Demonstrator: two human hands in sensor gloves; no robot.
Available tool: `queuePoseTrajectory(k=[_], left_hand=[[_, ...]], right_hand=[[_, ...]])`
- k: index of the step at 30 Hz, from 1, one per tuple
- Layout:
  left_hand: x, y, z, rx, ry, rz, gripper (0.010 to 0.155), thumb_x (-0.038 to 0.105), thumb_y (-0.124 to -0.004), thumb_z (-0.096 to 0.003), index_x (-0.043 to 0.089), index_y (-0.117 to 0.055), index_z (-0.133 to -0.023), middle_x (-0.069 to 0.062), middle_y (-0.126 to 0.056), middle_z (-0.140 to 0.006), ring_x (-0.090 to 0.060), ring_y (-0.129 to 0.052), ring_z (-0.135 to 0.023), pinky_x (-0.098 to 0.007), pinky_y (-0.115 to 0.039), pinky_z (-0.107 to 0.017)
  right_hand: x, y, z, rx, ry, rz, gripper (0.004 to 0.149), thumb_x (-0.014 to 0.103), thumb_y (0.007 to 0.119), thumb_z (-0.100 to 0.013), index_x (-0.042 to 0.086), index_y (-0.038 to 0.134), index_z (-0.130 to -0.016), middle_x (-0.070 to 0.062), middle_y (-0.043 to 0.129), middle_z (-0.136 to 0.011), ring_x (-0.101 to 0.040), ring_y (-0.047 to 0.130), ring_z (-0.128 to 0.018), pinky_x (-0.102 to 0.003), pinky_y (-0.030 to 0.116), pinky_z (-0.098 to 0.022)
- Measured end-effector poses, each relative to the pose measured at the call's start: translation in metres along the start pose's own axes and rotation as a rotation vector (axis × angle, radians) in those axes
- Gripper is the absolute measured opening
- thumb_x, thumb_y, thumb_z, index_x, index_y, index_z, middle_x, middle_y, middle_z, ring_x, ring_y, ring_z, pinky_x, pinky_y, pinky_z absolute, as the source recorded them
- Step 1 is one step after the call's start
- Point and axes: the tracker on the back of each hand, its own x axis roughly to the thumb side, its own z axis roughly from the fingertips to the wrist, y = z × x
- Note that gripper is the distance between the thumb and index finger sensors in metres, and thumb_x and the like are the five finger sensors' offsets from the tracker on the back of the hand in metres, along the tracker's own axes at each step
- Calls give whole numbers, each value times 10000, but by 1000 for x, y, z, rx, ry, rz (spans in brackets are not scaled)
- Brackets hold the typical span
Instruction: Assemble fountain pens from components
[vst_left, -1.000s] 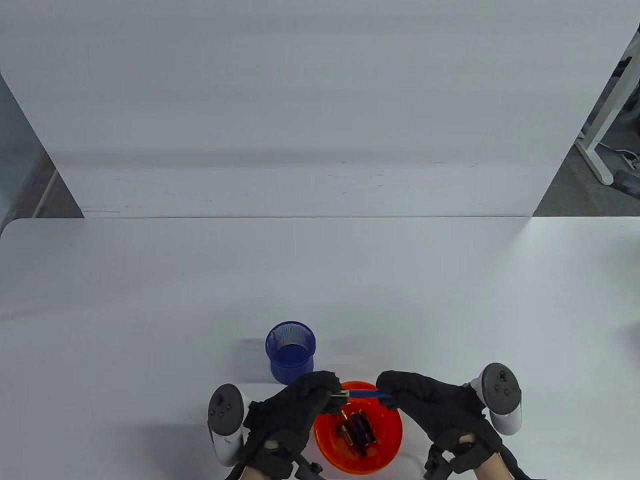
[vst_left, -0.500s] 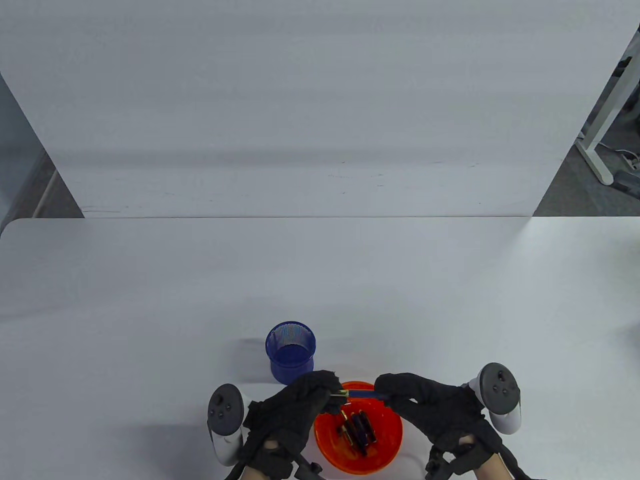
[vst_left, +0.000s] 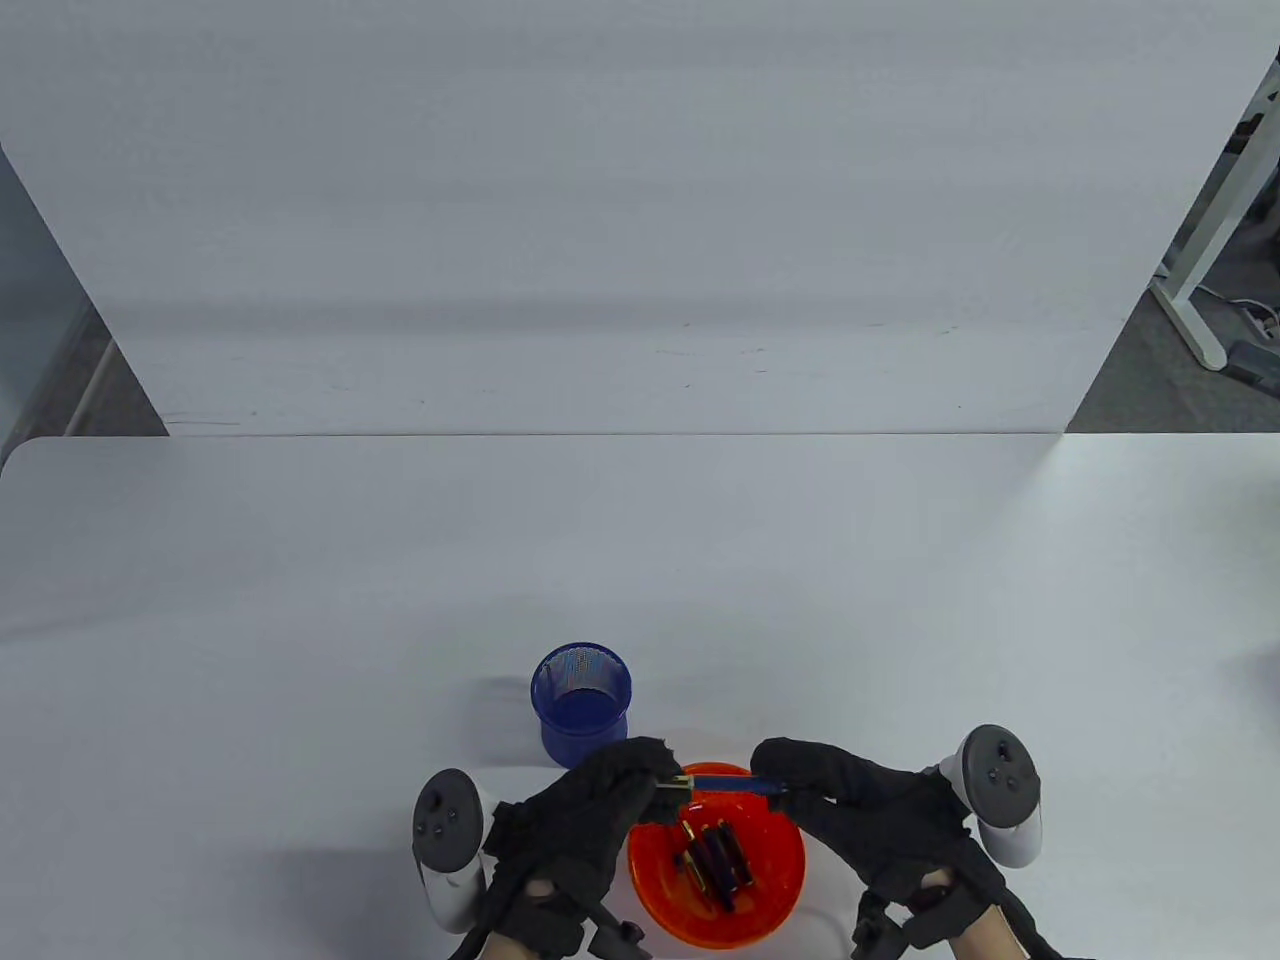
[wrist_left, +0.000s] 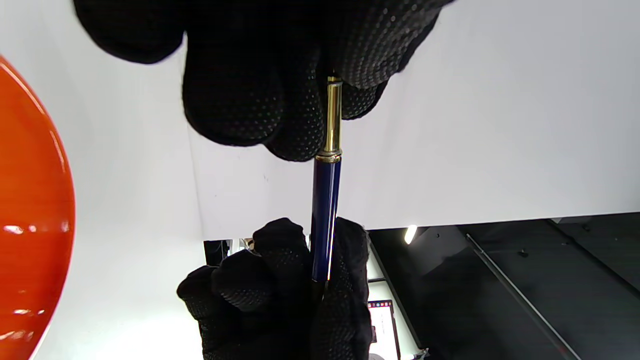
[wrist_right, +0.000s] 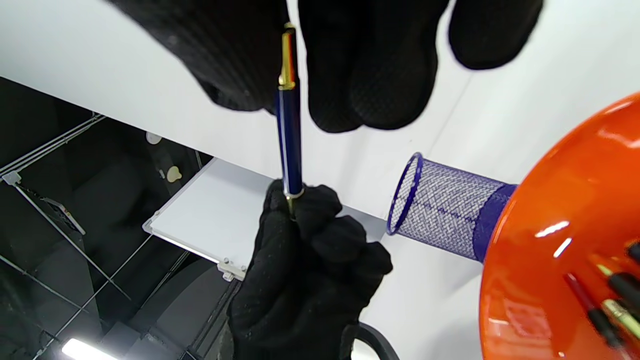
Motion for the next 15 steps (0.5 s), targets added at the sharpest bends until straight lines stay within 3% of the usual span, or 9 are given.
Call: queuePoseTrajectory(k=[4,15], left_hand=[[1,-1,0,-5,1,-13,395,195,-758,-589,111,-804,-972,-232,-946,-849,-439,-977,-658,-680,-688,-561],[0,-1,0,-10,4,-13,397,196,-757,-589,111,-802,-975,-230,-946,-851,-436,-977,-660,-679,-687,-563]], right_hand=[[1,0,0,-9,-1,8,430,219,828,-556,169,787,-981,-225,878,-953,-450,874,-731,-694,606,-640],[0,0,0,-28,4,-10,455,282,803,-568,108,771,-987,-213,942,-863,-436,908,-670,-686,626,-625]])
